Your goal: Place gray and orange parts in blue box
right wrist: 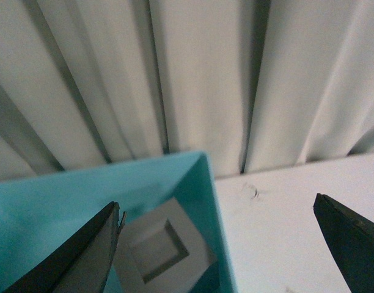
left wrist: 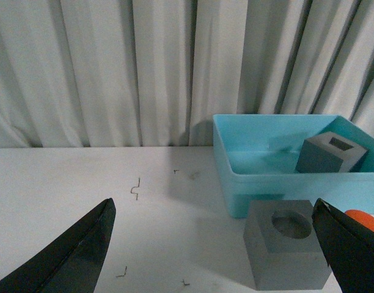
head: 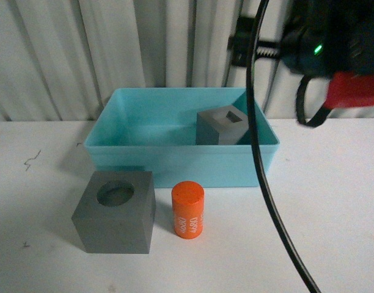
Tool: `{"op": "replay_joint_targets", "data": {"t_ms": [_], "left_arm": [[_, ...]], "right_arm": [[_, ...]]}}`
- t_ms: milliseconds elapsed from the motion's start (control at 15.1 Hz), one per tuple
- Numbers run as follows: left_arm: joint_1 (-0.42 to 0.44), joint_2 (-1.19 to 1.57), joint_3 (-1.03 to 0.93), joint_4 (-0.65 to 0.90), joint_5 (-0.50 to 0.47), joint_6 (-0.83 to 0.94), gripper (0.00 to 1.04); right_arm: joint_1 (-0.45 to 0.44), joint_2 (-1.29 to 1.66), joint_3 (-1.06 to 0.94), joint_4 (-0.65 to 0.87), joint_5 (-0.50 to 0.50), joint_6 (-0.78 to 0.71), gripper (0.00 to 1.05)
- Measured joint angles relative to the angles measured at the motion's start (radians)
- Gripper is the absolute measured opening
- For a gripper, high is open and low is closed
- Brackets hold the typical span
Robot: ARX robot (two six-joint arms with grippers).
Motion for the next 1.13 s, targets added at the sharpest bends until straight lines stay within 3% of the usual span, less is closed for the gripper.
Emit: {"op": "replay_joint_targets", "data": {"t_ms": [66,199,331,397,464,530,662,728,927,1126], "left_arm": [[0.000,0.000,0.000,0.000,0.000,0.000,0.98],[0.000,0.000,0.000,0.000,0.001,0.000,0.98],[0.000,0.000,0.000,0.000,0.000,0.000,0.98],[0.000,0.000,0.000,0.000,0.000,0.000,0.98],[0.000,0.000,0.000,0.001,0.002,0.000,0.98],[0.000,0.000,0.000,0.002,0.003,0.000,0.98],[0.002,0.000,0.000,-0.001,-0.002,0.000,0.98],[0.002,0.000,0.000,0.000,0.000,0.000,0.98],[0.002,0.000,0.000,-0.001,0.000,0.000,0.98],[0.002,0.000,0.000,0.000,0.000,0.000,0.98]], "right_arm": [[0.007,-0.215,-0.159,-0.001,0.019,-0.001,0.98],[0.097,-0.602,-0.568,-0.282,0.164,0.166,0.98],[0.207,-0.772,-0.769,-0.516,0.230,0.340,0.98],[0.220,-0.811,-0.826,-0.489,0.225,0.392,0.97],[0.180,-0.772,-0.897,-0.164,0.189,0.337,0.88],[0.135,-0.778,-0.996,0.079,0.134,0.212,0.77],[0.050,-0.912,-1.122,0.327,0.053,-0.030,0.56],[0.000,-1.021,-1.118,0.301,0.001,-0.111,0.41],[-0.098,-1.189,-1.161,0.133,-0.101,-0.168,0.05],[-0.172,-1.353,-1.165,0.004,-0.173,-0.182,0.02]]}}
